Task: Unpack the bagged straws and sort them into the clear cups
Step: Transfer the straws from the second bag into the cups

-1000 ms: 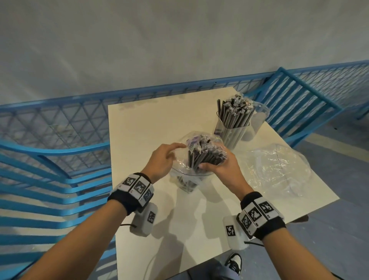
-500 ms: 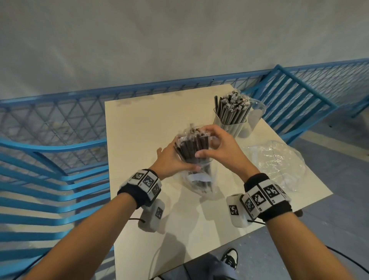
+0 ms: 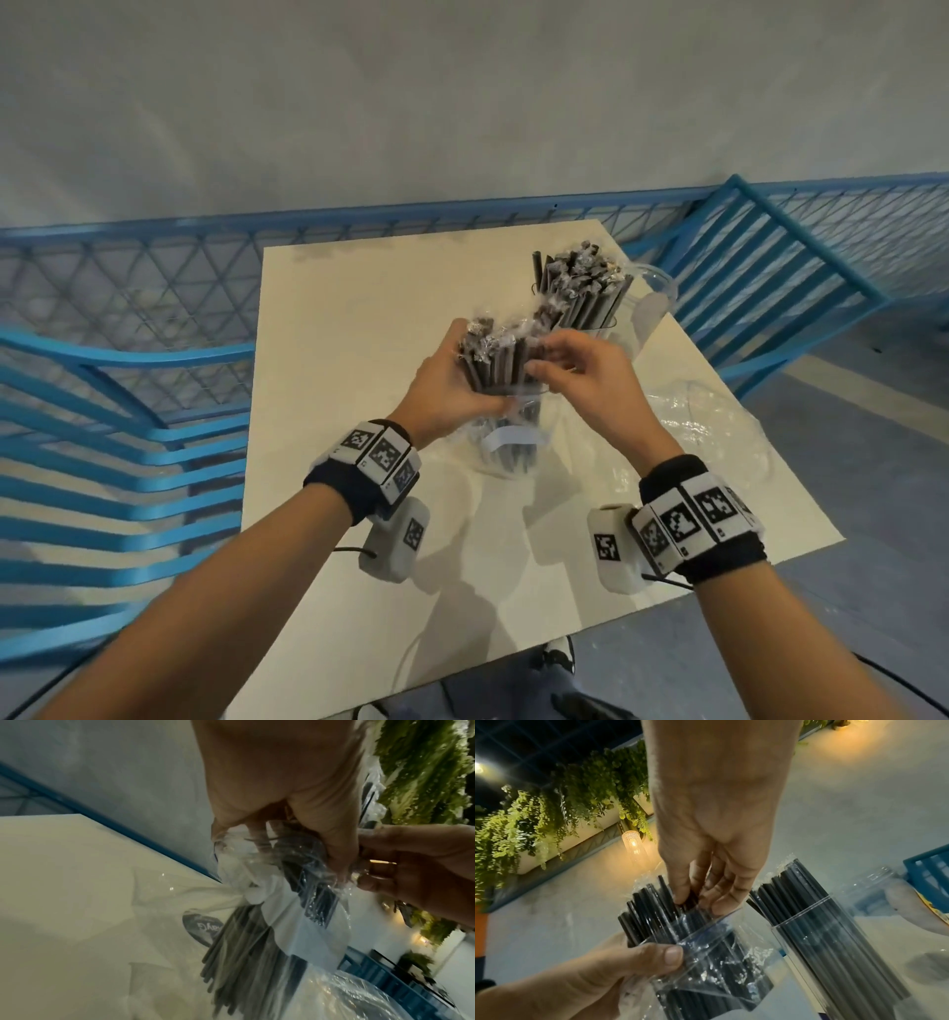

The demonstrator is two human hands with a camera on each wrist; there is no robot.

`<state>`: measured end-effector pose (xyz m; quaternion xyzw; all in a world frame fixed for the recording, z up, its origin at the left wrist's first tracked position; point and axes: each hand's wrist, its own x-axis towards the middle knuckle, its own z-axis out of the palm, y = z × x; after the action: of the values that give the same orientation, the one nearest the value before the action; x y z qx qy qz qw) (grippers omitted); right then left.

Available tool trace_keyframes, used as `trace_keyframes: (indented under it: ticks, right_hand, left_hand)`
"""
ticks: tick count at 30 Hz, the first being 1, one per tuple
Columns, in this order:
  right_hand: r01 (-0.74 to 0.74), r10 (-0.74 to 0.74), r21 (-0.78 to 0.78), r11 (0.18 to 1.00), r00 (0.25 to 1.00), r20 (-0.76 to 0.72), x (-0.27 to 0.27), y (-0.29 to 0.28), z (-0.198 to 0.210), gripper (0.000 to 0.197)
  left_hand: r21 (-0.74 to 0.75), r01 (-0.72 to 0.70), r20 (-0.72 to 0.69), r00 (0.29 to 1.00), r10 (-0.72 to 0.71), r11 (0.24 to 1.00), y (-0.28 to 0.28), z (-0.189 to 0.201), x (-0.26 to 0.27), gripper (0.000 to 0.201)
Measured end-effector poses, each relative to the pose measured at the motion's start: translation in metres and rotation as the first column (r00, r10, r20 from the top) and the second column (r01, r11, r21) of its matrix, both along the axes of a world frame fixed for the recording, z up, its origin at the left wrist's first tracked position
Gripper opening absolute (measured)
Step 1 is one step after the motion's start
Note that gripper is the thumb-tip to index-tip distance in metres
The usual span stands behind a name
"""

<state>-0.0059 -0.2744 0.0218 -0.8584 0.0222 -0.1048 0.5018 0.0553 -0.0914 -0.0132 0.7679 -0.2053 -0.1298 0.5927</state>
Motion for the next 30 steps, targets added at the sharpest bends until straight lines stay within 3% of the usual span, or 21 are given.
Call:
trace_keyframes:
  ticks: [3, 5, 7, 9, 14, 19, 27, 30]
  right_hand:
    - [-0.076, 0.075, -0.022, 0.997, 0.996, -0.056, 0.004, -0.021, -0.005, 0.028]
    - [-0.163, 0.150, -0.137, 0.977, 0.983, -0.104, 0.005, -0.029, -0.012, 0.036]
    - [-0.197, 0.182, -0.195, 0.961, 0.979, -0.089, 0.008, -0.038, -0.015, 0.032]
    - [-0.201, 0.194, -0.127, 0.971, 0.979, -0.068, 0.010, -0.050, -0.009, 0.024]
    - [-0.285, 0.284, -0.060, 0.957, 0.958, -0.038, 0.016, -0.079, 0.012, 0.016]
    - [-0.304, 0.315, -0.166, 0.938, 0.948, 0.045, 0.022, -0.093, 0.019, 0.023]
    - [-0.285, 0.293, -0.070, 0.956, 0.939, 0.180, 0.016, -0.113, 0.050, 0.004]
    - [-0.288, 0.300, -0.087, 0.954, 0.932, 0.201, 0.018, -0.115, 0.058, 0.007]
  left_hand:
    - [-0.005, 0.002, -0.065, 0.998, -0.002, 1.000, -0.015, -0.006, -0.005, 0.093]
    - [0.059, -0.015, -0.097, 0.995, 0.021, 0.998, -0.025, -0.015, -0.011, 0.096]
    - [0.074, -0.037, -0.107, 0.993, 0.045, 0.997, -0.035, -0.023, -0.014, 0.085]
    - [0.072, -0.064, -0.099, 0.993, 0.071, 0.995, -0.042, -0.024, -0.015, 0.080]
    - [0.103, -0.154, -0.090, 0.982, 0.164, 0.983, -0.052, -0.025, -0.019, 0.101]
    - [0.067, -0.111, 0.006, 0.994, 0.111, 0.992, -0.069, -0.005, -0.028, 0.070]
    - [0.075, -0.165, 0.010, 0.986, 0.165, 0.983, -0.085, -0.004, -0.040, 0.059]
    - [0.063, -0.159, 0.026, 0.987, 0.157, 0.985, -0.089, -0.005, -0.041, 0.064]
